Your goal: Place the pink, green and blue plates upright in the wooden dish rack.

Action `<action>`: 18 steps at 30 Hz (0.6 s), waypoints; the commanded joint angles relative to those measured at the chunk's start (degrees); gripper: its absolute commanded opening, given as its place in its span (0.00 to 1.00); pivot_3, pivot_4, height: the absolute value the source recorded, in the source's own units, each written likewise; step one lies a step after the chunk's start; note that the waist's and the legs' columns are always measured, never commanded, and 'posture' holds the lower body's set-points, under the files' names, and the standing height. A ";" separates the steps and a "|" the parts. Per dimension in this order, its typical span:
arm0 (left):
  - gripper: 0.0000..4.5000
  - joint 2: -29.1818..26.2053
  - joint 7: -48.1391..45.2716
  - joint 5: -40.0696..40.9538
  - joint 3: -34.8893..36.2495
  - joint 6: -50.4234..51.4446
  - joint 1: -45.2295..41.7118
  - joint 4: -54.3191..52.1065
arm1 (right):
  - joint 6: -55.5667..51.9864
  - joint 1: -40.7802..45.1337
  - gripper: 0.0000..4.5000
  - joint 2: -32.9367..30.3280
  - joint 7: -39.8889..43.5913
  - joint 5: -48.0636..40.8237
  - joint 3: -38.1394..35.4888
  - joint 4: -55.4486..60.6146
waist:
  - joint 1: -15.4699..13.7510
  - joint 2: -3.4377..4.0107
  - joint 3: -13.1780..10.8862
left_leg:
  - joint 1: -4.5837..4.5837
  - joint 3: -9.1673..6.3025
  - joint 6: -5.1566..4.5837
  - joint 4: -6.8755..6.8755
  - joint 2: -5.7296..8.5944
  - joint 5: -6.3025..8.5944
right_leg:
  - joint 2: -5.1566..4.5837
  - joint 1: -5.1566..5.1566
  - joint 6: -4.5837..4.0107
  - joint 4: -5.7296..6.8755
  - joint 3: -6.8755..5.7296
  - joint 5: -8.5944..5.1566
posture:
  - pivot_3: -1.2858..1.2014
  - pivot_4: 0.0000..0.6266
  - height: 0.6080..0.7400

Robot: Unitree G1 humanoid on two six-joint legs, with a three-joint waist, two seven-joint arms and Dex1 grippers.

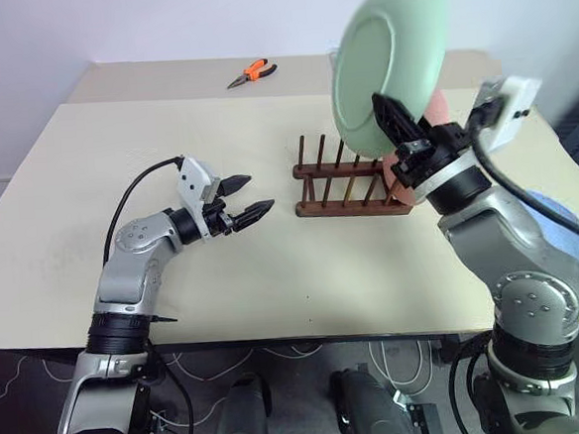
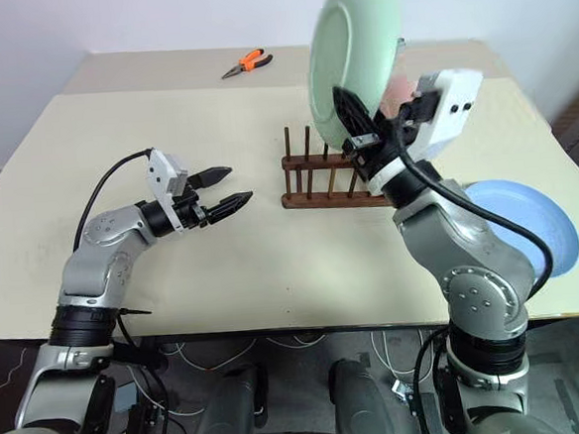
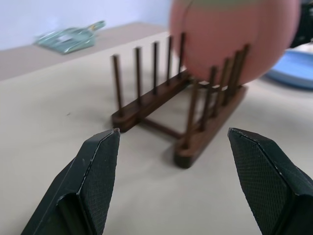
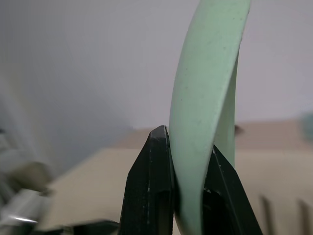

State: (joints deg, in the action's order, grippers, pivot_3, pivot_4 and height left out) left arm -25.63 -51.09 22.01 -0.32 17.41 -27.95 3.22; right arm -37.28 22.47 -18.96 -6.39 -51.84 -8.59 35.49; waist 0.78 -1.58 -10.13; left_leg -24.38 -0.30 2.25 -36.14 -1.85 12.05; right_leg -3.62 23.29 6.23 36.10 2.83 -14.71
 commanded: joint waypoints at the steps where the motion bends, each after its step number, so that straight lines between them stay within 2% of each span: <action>1: 0.81 -0.28 -0.94 1.79 -0.03 1.45 1.12 -4.52 | 1.69 -1.45 0.02 0.35 1.57 3.98 0.98 -0.70 | 0.09 0.01 0.00 | 0.01 0.00 0.00 0.00 -0.01 0.00 | 0.02 0.00 0.00 0.02 0.00 0.00 | 0.52 0.24 0.90; 10: 0.81 -0.19 -0.47 2.16 0.02 2.84 1.67 -6.22 | -0.91 -2.65 0.02 0.48 3.27 7.78 1.87 -4.66 | 0.11 0.02 -0.01 | 0.01 0.00 0.00 -0.01 -0.03 0.00 | 0.07 0.03 0.00 0.03 0.02 0.00 | 0.52 0.24 0.90; 14: 0.81 -0.09 -0.57 2.14 0.01 2.99 1.58 -6.17 | -0.58 -1.38 0.37 -0.67 4.52 11.22 2.72 -4.66 | 0.10 0.02 -0.01 | 0.00 0.00 0.00 0.00 -0.02 0.00 | 0.06 0.04 0.00 0.02 0.02 0.00 | 0.52 0.24 0.90; 15: 0.81 -0.08 -0.60 2.13 0.02 3.04 1.58 -6.19 | -0.53 -1.24 0.51 -0.76 4.75 11.89 2.81 -4.56 | 0.10 0.02 -0.01 | 0.00 0.00 0.00 0.00 -0.02 0.00 | 0.06 0.04 0.00 0.01 0.02 0.00 | 0.52 0.24 0.90; 16: 0.81 -0.05 -0.63 2.15 0.00 3.08 1.61 -6.21 | 0.02 -0.85 0.60 -1.85 5.62 13.61 3.18 -3.98 | 0.10 0.02 -0.01 | 0.00 0.00 0.00 0.00 -0.02 0.00 | 0.06 0.04 0.00 0.01 0.02 0.00 | 0.52 0.24 0.90; 18: 0.81 0.09 -0.72 2.17 -0.17 3.24 1.61 -6.07 | 0.67 -0.09 0.60 -7.64 9.50 18.38 4.49 -1.76 | 0.09 0.04 -0.02 | 0.00 0.00 0.00 -0.01 -0.02 0.00 | 0.07 0.04 0.00 0.01 0.02 0.00 | 0.52 0.24 0.90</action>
State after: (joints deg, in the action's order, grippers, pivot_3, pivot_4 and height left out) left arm -25.53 -51.76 23.24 -0.99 20.91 -26.18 -0.99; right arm -38.32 20.78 -23.74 0.51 -36.67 -3.93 29.87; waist 0.87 -1.53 -10.16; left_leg -24.39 -0.28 2.25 -36.15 -1.86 12.05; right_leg -3.57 23.34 6.23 36.10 2.85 -14.71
